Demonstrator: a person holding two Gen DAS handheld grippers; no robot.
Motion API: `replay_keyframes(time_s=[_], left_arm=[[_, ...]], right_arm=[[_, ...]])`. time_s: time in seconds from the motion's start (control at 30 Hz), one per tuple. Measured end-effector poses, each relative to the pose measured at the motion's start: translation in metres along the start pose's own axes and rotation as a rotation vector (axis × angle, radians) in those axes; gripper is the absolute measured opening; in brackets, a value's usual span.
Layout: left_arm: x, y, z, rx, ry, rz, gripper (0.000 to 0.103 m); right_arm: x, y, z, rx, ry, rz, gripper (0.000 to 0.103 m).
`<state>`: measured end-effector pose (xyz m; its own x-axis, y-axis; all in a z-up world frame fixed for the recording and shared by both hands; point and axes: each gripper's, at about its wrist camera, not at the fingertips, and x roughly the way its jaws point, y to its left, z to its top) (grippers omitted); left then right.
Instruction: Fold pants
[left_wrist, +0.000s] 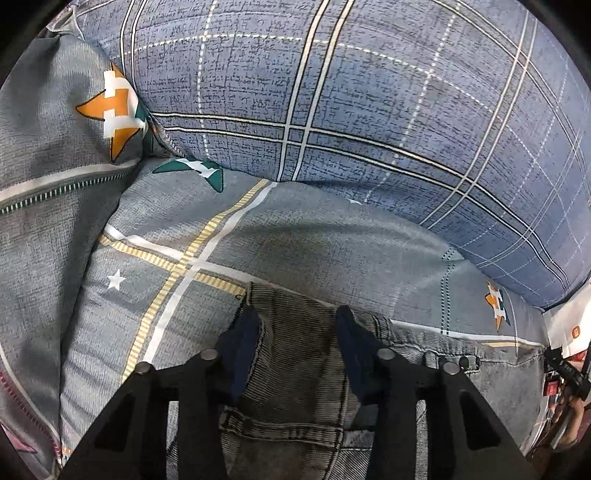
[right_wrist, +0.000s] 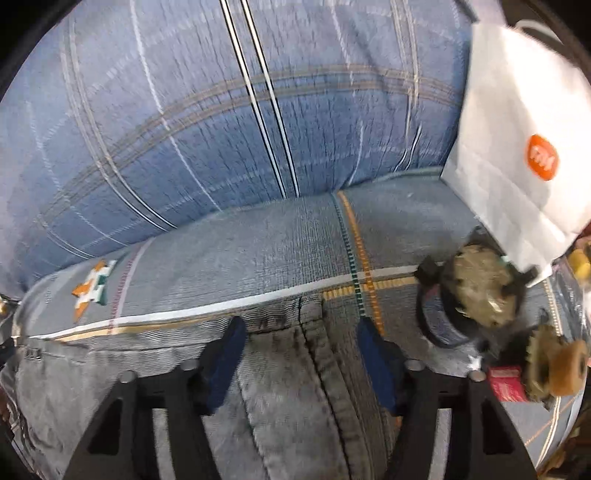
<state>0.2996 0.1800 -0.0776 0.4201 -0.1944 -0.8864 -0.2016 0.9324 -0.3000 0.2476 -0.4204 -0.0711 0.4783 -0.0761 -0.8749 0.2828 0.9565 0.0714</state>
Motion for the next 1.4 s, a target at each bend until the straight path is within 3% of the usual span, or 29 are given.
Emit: replay_keyframes(time_s=[0.13, 0.27, 0.33, 0.9, 0.93, 1.0, 1.03, 1.17, 1.2, 1.23, 1.27, 1.3, 1.37, 1.4], left_arm=[[0.001, 0.006, 0.006, -0.009, 0.003, -0.007, 0.034], [-0.002, 0.016, 0.013, -0.044, 0.007, -0.044, 0.034], [-0.002, 0.019, 0.014, -0.046, 0.011, -0.047, 0.034], [0.009, 0.014, 0.011, -0.037, 0.031, -0.041, 0.034], [0.010, 0.015, 0.012, -0.044, 0.028, -0.044, 0.032], [0.014, 0.013, 0.013, -0.035, 0.033, -0.028, 0.009], [0.016, 0.011, 0.013, -0.026, 0.030, -0.012, 0.009], [0.019, 0.010, 0.012, -0.015, 0.027, -0.012, 0.009], [0.019, 0.010, 0.012, -0.015, 0.026, -0.015, 0.010], [0.019, 0.011, 0.012, -0.017, 0.025, -0.015, 0.012], [0.019, 0.012, 0.012, -0.027, 0.027, -0.023, 0.020], [0.023, 0.013, 0.015, -0.036, 0.029, -0.031, 0.022], [0.025, 0.013, 0.016, -0.047, 0.026, -0.032, 0.022], [0.026, 0.011, 0.016, -0.034, 0.021, -0.013, 0.016]], right_arm=[[0.014, 0.002, -0.001, -0.012, 0.020, -0.013, 0.055], [0.009, -0.001, 0.001, -0.010, 0.010, 0.002, 0.056], [0.003, -0.002, 0.002, -0.005, 0.002, 0.008, 0.063], [0.015, 0.000, 0.001, 0.000, 0.009, 0.032, 0.063], [0.015, 0.000, 0.002, 0.001, 0.014, 0.034, 0.062], [0.013, 0.003, 0.004, -0.014, 0.017, 0.033, 0.054], [0.012, 0.004, 0.005, -0.025, 0.014, 0.024, 0.050], [0.013, 0.001, 0.009, -0.028, 0.020, 0.024, 0.051], [0.014, 0.001, 0.010, -0.029, 0.019, 0.019, 0.058], [0.015, 0.000, 0.011, -0.026, 0.012, 0.007, 0.066], [0.016, -0.002, 0.012, -0.018, 0.008, 0.013, 0.066], [0.019, -0.003, 0.013, -0.009, 0.016, 0.025, 0.066], [0.025, -0.003, 0.013, -0.004, 0.036, 0.028, 0.062], [0.024, -0.001, 0.013, -0.009, 0.028, 0.030, 0.043]])
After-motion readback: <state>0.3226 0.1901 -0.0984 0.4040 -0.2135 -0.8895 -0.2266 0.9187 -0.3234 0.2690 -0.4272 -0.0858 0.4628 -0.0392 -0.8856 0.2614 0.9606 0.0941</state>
